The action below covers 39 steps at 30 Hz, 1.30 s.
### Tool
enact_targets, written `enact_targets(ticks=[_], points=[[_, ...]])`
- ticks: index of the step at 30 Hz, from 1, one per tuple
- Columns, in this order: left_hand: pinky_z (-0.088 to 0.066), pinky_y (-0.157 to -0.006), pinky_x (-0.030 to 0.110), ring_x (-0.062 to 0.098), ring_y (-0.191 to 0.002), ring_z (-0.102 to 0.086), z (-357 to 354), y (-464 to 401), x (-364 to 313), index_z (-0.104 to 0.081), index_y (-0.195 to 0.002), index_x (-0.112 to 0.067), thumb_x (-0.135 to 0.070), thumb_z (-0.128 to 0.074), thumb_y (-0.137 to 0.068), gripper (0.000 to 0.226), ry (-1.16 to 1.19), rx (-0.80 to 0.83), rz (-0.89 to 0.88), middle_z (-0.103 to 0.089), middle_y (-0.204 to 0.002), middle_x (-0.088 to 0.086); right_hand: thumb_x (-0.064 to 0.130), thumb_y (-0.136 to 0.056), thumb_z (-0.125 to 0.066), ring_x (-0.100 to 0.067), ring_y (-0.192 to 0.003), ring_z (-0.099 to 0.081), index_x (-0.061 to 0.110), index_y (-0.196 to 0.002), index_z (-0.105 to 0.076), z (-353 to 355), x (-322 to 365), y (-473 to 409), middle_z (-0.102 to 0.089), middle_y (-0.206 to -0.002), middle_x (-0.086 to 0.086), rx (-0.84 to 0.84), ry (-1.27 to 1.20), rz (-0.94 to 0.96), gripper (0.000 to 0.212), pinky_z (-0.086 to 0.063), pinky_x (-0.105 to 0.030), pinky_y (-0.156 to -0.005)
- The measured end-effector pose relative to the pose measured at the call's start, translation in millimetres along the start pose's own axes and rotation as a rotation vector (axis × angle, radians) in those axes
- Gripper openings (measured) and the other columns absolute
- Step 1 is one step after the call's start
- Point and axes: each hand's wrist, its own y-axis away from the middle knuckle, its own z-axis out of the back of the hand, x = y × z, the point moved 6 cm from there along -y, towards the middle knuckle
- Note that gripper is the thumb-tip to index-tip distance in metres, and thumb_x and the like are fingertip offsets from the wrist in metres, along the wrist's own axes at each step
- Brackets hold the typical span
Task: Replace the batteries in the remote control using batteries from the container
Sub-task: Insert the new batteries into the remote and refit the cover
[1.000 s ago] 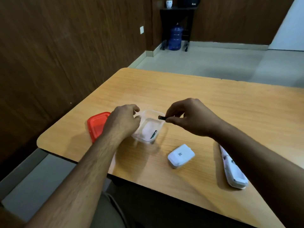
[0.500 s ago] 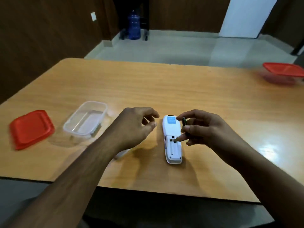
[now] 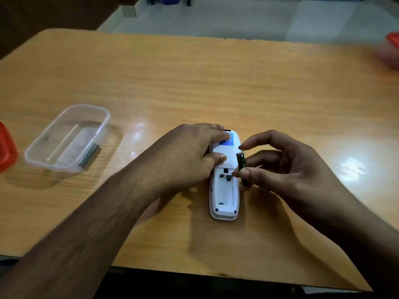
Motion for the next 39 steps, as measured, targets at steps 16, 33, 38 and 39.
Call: enact_targets(ticks=[16, 33, 38, 39], points=[[-0.024, -0.115, 0.023, -0.001, -0.14, -0.03, 2, 5, 3, -0.045, -0.142, -0.033, -0.033, -0.068, -0.086, 0.061, 0.078, 0.093, 0.029, -0.03, -0.152, -0.026, 0.024, -0.074, -0.081, -0.002, -0.058, -0.06, 0.031, -0.077, -0.076, -8, 14, -8, -0.072, -0.072, 0.018, 0.023, 0.502, 0.144, 0.009, -0.039, -0.008, -0.053], [-0.026, -0.115, 0.027, 0.002, -0.14, -0.031, 4, 6, 5, -0.046, -0.141, -0.031, -0.035, -0.074, -0.08, 0.067, 0.044, 0.072, 0.027, -0.033, -0.152, -0.023, 0.02, -0.077, -0.079, 0.0, -0.055, -0.059, 0.038, -0.077, -0.075, -11, 15, -8, -0.068, -0.064, 0.025, 0.077, 0.632, 0.105, 0.019, -0.039, -0.01, -0.051], [-0.026, -0.114, 0.024, 0.001, -0.139, -0.032, 3, 6, 3, -0.048, -0.14, -0.031, -0.032, -0.074, -0.08, 0.066, 0.056, 0.057, 0.025, -0.035, -0.152, -0.022, 0.03, -0.068, -0.086, -0.001, -0.063, -0.064, 0.032, -0.079, -0.071, -11, 10, -8, -0.074, -0.075, 0.021, -0.055, 0.584, 0.083, 0.019, -0.042, -0.011, -0.055], [-0.026, -0.114, 0.023, 0.001, -0.139, -0.032, 3, 7, 3, -0.048, -0.14, -0.031, -0.032, -0.074, -0.08, 0.066, 0.053, 0.059, 0.025, -0.034, -0.152, -0.022, 0.033, -0.067, -0.086, 0.001, -0.062, -0.063, 0.032, -0.077, -0.073, -12, 11, -7, -0.072, -0.073, 0.022, -0.065, 0.603, 0.091, 0.016, -0.041, -0.01, -0.055]])
